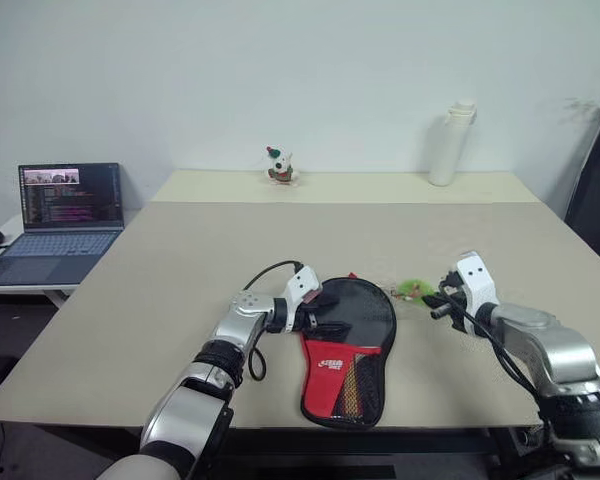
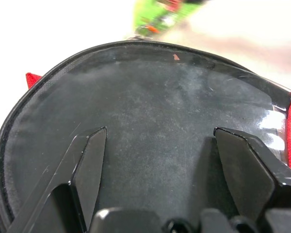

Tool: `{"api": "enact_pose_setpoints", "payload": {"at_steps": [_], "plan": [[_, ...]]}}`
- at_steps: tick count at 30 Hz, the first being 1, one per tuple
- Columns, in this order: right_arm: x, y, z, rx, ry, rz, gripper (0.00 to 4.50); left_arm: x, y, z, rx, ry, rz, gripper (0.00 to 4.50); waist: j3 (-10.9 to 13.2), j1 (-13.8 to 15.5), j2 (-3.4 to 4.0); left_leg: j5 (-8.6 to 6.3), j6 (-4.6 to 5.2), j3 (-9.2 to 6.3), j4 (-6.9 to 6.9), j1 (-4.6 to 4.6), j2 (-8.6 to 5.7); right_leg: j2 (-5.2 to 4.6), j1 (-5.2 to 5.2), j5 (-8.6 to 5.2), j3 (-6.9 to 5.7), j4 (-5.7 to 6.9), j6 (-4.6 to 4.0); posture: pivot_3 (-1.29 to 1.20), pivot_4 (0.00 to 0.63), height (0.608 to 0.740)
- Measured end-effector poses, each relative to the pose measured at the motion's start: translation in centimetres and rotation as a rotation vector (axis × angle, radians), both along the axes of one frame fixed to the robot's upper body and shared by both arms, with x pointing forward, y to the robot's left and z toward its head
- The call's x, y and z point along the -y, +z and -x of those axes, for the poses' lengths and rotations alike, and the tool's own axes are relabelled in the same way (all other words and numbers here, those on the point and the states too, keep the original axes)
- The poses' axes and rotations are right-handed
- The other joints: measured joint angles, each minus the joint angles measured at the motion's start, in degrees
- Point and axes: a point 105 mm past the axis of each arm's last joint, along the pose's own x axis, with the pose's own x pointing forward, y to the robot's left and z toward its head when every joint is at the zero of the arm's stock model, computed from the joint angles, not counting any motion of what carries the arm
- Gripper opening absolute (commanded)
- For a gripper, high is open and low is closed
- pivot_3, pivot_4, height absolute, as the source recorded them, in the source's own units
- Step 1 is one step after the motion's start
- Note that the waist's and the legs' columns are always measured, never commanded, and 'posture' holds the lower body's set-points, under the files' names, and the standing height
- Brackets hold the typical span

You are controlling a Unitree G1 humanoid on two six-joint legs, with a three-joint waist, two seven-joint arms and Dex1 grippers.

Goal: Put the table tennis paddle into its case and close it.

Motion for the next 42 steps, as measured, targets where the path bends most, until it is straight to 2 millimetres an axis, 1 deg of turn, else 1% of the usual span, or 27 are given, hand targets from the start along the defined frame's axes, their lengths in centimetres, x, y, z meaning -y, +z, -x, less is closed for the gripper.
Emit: {"api": "enact_pose_setpoints", "payload": {"at_steps": [2, 4, 6, 9, 12, 15, 18, 22, 27, 31, 36, 39, 42], "plan": [[-0.4, -0.1, 2.6, -0.061, 0.057, -0.023, 0.02, 0.3, 0.1, -0.1, -0.006, 0.000, 0.007, 3.84, 0.0, 0.3, 0.01, 0.00, 0.00, -0.02, 0.00, -0.10, -0.02, -0.01, 0.00, 0.01, -0.03, -0.14, 0.03, 0.00, 0.150, 0.740], [-0.9, -0.2, 4.6, -0.112, 0.107, -0.035, 0.02, 0.4, 0.1, -0.3, -0.010, 0.005, 0.004, 3.84, -0.1, 0.4, -0.03, -0.01, 0.00, -0.03, 0.00, -0.13, -0.02, -0.01, 0.00, 0.03, -0.02, -0.20, 0.06, 0.00, 0.150, 0.740], [-1.2, -0.5, 6.2, -0.158, 0.144, -0.030, 0.02, 0.7, 0.1, -0.3, -0.012, 0.010, 0.006, 3.84, -0.1, 0.5, -0.03, -0.01, 0.00, -0.04, 0.01, -0.13, -0.05, -0.03, 0.01, 0.03, -0.04, -0.20, 0.07, 0.00, 0.150, 0.740], [-1.5, -0.6, 8.0, -0.200, 0.195, -0.035, 0.02, 0.9, 0.1, -0.4, -0.014, 0.012, 0.008, 3.84, -0.1, 0.6, -0.04, -0.01, 0.00, -0.07, 0.04, -0.14, -0.06, -0.03, 0.04, 0.03, -0.09, -0.22, 0.06, 0.00, 0.150, 0.740], [-1.7, -1.1, 10.7, -0.272, 0.278, -0.016, 0.02, 1.1, 0.1, -0.4, -0.014, 0.008, 0.011, 3.84, -0.1, 0.8, -0.04, -0.01, 0.00, -0.16, 0.03, -0.14, -0.08, -0.06, 0.16, 0.02, -0.21, -0.33, 0.07, 0.00, 0.150, 0.740], [-1.9, -1.5, 12.6, -0.321, 0.346, -0.004, 0.02, 1.3, 0.0, -0.4, -0.010, 0.012, 0.015, 3.84, -0.1, 0.7, -0.05, -0.01, 0.00, -0.24, 0.06, -0.13, -0.11, -0.11, 0.23, 0.01, -0.33, -0.37, 0.06, 0.00, 0.150, 0.740], [-2.4, -1.4, 14.0, -0.342, 0.406, -0.005, 0.02, 1.5, 0.0, -0.4, -0.007, 0.014, 0.016, 3.84, -0.1, 0.8, -0.07, -0.01, -0.01, -0.49, 0.07, -0.14, -0.14, -0.16, 0.37, 0.00, -0.61, -0.48, 0.07, 0.00, 0.150, 0.740], [-3.2, -1.9, 16.2, -0.407, 0.489, -0.025, 0.02, 1.6, 0.0, -0.4, -0.005, 0.013, 0.018, 3.84, -0.1, 0.8, -0.06, -0.01, -0.01, -0.92, 0.03, -0.21, -0.12, -0.16, 0.59, 0.00, -1.03, -0.77, 0.08, 0.00, 0.150, 0.740], [-5.1, -1.8, 18.7, -0.443, 0.605, -0.079, 0.02, 1.7, 0.0, -0.4, -0.003, 0.014, 0.015, 3.84, -0.1, 0.8, -0.06, -0.01, -0.01, -1.18, 0.03, -0.21, -0.13, -0.17, 0.69, 0.00, -1.11, -0.86, 0.08, 0.00, 0.150, 0.740], [-6.0, -2.0, 19.6, -0.455, 0.635, -0.089, 0.02, 1.8, 0.0, -0.4, -0.001, 0.013, 0.014, 3.84, -0.1, 0.8, -0.06, -0.01, -0.01, -1.26, 0.03, -0.21, -0.13, -0.18, 0.75, 0.00, -1.13, -0.96, 0.08, 0.00, 0.150, 0.740], [-6.5, -2.0, 19.6, -0.438, 0.646, -0.093, 0.02, 1.9, 0.0, -0.4, 0.000, 0.016, 0.017, 3.84, -0.1, 0.8, -0.06, -0.01, -0.01, -1.31, 0.01, -0.23, -0.15, -0.20, 0.77, 0.00, -1.16, -1.02, 0.08, 0.00, 0.150, 0.740], [-6.4, -1.9, 19.4, -0.443, 0.646, -0.092, 0.82, 1.9, 0.0, -0.4, 0.001, 0.019, 0.016, 3.84, -0.1, 0.8, -0.06, -0.01, -0.01, -1.32, 0.01, -0.22, -0.15, -0.20, 0.77, 0.00, -1.15, -1.02, 0.08, 0.00, 0.150, 0.740], [-6.3, -1.7, 19.6, -0.469, 0.670, -0.106, 1.81, 1.9, 0.0, -0.5, 0.003, 0.023, 0.017, 3.84, -0.1, 0.8, -0.06, -0.01, -0.01, -1.34, 0.01, -0.22, -0.16, -0.21, 0.78, 0.01, -1.16, -1.02, 0.08, 0.00, 0.150, 0.740]]}}
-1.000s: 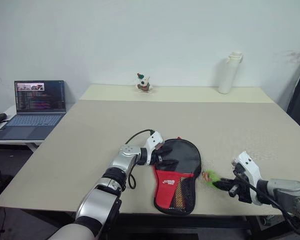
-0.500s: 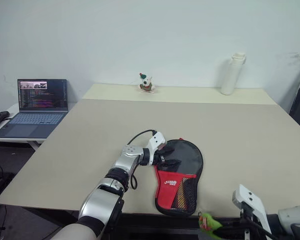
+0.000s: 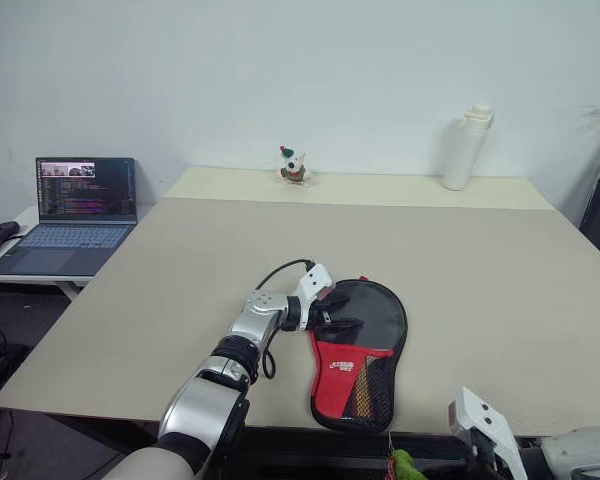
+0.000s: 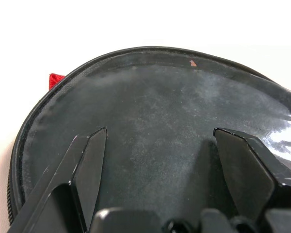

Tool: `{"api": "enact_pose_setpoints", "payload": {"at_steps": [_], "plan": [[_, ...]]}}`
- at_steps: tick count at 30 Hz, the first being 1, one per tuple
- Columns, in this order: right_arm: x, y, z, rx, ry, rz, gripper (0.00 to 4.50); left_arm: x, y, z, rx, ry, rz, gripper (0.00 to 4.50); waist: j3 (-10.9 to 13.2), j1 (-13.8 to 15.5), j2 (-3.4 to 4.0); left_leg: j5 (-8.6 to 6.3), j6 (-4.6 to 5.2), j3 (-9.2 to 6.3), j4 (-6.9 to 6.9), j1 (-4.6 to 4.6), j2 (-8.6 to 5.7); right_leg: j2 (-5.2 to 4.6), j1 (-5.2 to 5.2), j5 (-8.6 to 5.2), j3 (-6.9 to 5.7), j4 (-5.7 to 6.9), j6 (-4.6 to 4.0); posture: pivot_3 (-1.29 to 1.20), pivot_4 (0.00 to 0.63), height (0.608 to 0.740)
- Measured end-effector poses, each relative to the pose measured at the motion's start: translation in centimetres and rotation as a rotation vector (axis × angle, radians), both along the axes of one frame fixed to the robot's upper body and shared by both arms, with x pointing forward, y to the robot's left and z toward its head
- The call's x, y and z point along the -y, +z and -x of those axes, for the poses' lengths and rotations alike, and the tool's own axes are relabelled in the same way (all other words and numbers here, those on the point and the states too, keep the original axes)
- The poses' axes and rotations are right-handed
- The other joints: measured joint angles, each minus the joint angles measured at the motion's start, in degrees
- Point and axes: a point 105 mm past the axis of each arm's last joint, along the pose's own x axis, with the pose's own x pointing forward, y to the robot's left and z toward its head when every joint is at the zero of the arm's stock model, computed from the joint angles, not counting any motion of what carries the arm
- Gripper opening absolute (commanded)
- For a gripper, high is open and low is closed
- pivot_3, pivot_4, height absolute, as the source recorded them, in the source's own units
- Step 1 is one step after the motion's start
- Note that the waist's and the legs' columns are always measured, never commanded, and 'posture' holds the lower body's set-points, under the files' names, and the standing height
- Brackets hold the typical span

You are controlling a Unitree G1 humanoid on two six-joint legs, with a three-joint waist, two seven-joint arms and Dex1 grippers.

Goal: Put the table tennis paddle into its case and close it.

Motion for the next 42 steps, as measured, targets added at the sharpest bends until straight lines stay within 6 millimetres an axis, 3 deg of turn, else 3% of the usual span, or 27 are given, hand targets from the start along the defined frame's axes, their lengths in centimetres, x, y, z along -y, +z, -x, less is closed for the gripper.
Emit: {"api": "enact_pose_setpoints", "payload": {"at_steps": [4, 10, 15, 20, 22, 24, 27, 30, 34, 39, 42], "plan": [[0.2, 0.9, -0.3, 0.000, 0.025, -0.017, 3.18, 0.1, 0.0, 0.0, 0.002, 0.003, -0.001, 3.84, 0.0, 0.0, -0.01, 0.00, 0.00, 0.00, 0.01, 0.00, -0.01, 0.00, 0.02, 0.00, 0.01, -0.01, 0.00, 0.00, 0.150, 0.740], [0.7, 2.3, -2.3, 0.065, 0.000, -0.043, 3.18, 0.2, 0.1, 0.0, 0.005, -0.003, 0.006, 3.84, 0.0, 0.0, -0.01, 0.00, 0.00, 0.02, 0.02, 0.00, -0.06, -0.05, 0.02, 0.00, 0.03, -0.03, 0.00, 0.00, 0.150, 0.740], [2.1, 5.1, -8.7, 0.344, -0.147, -0.091, 3.18, -1.1, 1.0, 1.3, 0.035, -0.079, 0.037, 3.84, 0.2, -0.4, -0.18, 0.00, 0.00, 0.11, -0.07, -0.07, 0.03, 0.01, -0.12, 0.04, 0.09, -0.05, 0.03, 0.00, 0.150, 0.740], [3.5, 6.6, -14.1, 0.571, -0.256, -0.152, 3.18, -6.7, 5.0, 2.9, 0.109, -0.040, 0.069, 3.84, 0.6, -1.7, -0.36, -0.01, 0.00, 0.05, -0.22, -0.16, 0.36, 0.38, -0.38, -0.07, 0.16, 0.07, -0.21, 0.00, 0.150, 0.740], [3.9, 6.7, -15.3, 0.609, -0.272, -0.165, 3.18, -7.9, 6.5, 3.6, 0.136, -0.020, 0.079, 3.84, 0.6, -1.7, -0.24, -0.01, 0.01, 0.01, -0.24, -0.13, 0.35, 0.38, -0.38, -0.11, 0.16, 0.17, -0.27, 0.00, 0.150, 0.740], [3.5, 7.4, -17.5, 0.642, -0.275, -0.218, 3.18, -9.9, 7.1, 4.6, 0.139, 0.043, 0.087, 3.84, 0.7, -2.1, -0.13, -0.01, 0.01, 0.13, -0.21, -0.01, 0.37, 0.38, -0.39, -0.12, 0.20, 0.30, -0.29, 0.00, 0.150, 0.740], [4.5, 8.4, -20.8, 0.683, -0.327, -0.244, 3.18, -12.4, 6.7, 5.7, 0.112, 0.167, 0.095, 3.84, 1.0, -2.4, -0.13, -0.01, 0.01, 0.21, -0.07, 0.08, 0.32, 0.30, -0.42, -0.15, 0.25, 0.65, -0.33, 0.00, 0.150, 0.740], [5.3, 7.9, -22.2, 0.680, -0.321, -0.225, 3.18, -13.2, 6.2, 6.3, 0.100, 0.239, 0.094, 3.84, 1.1, -1.6, -0.12, 0.01, 0.00, 0.14, -0.04, 0.08, 0.30, 0.29, -0.45, -0.19, 0.17, 0.78, -0.40, 0.00, 0.150, 0.740], [6.6, 6.9, -23.3, 0.650, -0.317, -0.193, 3.18, -12.6, 6.4, 6.7, 0.127, 0.281, 0.107, 3.84, 1.1, -1.2, -0.11, 0.01, 0.00, 0.19, -0.04, 0.04, 0.28, 0.25, -0.45, -0.18, 0.21, 0.76, -0.43, 0.00, 0.150, 0.740], [8.4, 6.4, -23.5, 0.627, -0.337, -0.150, 3.18, -12.2, 6.3, 6.2, 0.131, 0.299, 0.104, 3.84, 1.1, -1.4, -0.09, 0.01, 0.00, 0.26, -0.08, 0.04, 0.31, 0.29, -0.53, -0.05, 0.24, 0.82, -0.70, 0.00, 0.150, 0.740], [8.2, 6.6, -23.2, 0.637, -0.324, -0.150, 3.18, -12.3, 6.2, 6.0, 0.132, 0.294, 0.102, 3.84, 1.1, -1.7, -0.09, 0.01, 0.00, 0.26, -0.08, 0.05, 0.34, 0.32, -0.54, -0.13, 0.23, 0.86, -0.61, 0.00, 0.150, 0.740]]}}
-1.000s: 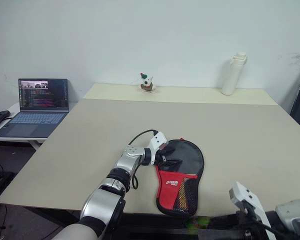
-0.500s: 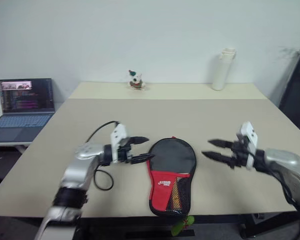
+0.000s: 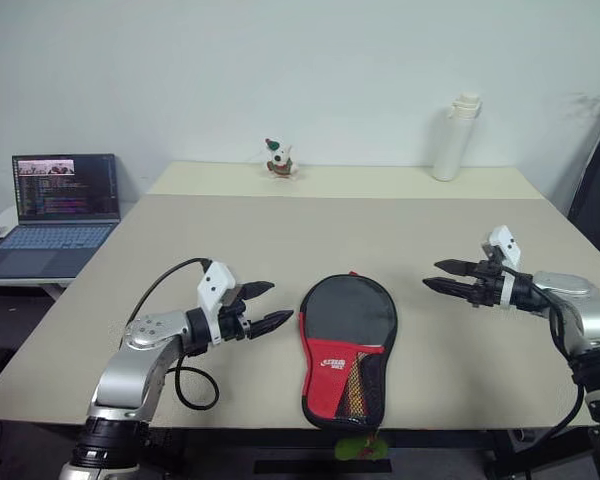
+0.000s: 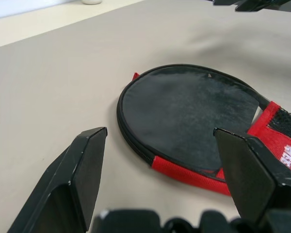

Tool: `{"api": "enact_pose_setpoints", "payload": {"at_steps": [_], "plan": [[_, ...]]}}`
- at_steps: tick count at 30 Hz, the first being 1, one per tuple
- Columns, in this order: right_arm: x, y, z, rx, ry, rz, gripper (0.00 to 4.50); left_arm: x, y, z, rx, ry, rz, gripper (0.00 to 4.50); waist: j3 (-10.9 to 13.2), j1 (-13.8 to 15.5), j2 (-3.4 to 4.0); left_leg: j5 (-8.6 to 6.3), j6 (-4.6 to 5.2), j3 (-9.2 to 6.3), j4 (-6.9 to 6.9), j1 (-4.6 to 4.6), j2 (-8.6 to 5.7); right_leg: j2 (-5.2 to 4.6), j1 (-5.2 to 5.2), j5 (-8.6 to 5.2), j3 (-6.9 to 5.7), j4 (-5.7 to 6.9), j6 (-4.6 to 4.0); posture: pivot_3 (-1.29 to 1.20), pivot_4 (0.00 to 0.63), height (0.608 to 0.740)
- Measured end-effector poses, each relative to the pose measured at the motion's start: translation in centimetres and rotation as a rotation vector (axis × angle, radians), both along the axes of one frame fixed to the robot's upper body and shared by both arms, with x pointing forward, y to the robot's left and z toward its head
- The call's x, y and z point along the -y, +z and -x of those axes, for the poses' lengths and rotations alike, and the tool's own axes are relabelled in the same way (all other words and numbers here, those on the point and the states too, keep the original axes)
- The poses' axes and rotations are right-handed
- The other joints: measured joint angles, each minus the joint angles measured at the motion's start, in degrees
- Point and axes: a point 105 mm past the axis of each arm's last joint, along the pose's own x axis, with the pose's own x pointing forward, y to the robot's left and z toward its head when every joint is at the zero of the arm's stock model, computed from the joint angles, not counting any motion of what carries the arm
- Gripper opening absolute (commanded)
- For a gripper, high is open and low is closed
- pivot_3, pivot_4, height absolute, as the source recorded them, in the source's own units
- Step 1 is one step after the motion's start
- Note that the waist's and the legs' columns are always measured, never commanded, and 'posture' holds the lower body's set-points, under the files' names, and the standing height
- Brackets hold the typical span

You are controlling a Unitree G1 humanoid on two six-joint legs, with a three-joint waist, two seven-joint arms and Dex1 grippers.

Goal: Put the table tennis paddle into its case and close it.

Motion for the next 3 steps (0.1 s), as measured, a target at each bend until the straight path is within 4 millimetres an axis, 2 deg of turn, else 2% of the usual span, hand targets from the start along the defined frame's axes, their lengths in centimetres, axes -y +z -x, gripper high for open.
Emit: {"api": "enact_pose_setpoints", "payload": {"at_steps": [3], "plan": [[-0.20, -0.66, 0.83, -0.022, 0.006, 0.014, 3.18, -0.42, -0.31, -0.19, -0.014, 0.011, -0.001, 3.84, 0.0, -0.1, 0.03, 0.00, 0.00, -0.01, -0.01, 0.00, 0.01, 0.01, -0.03, -0.07, 0.03, 0.03, 0.09, 0.00, 0.150, 0.740]]}}
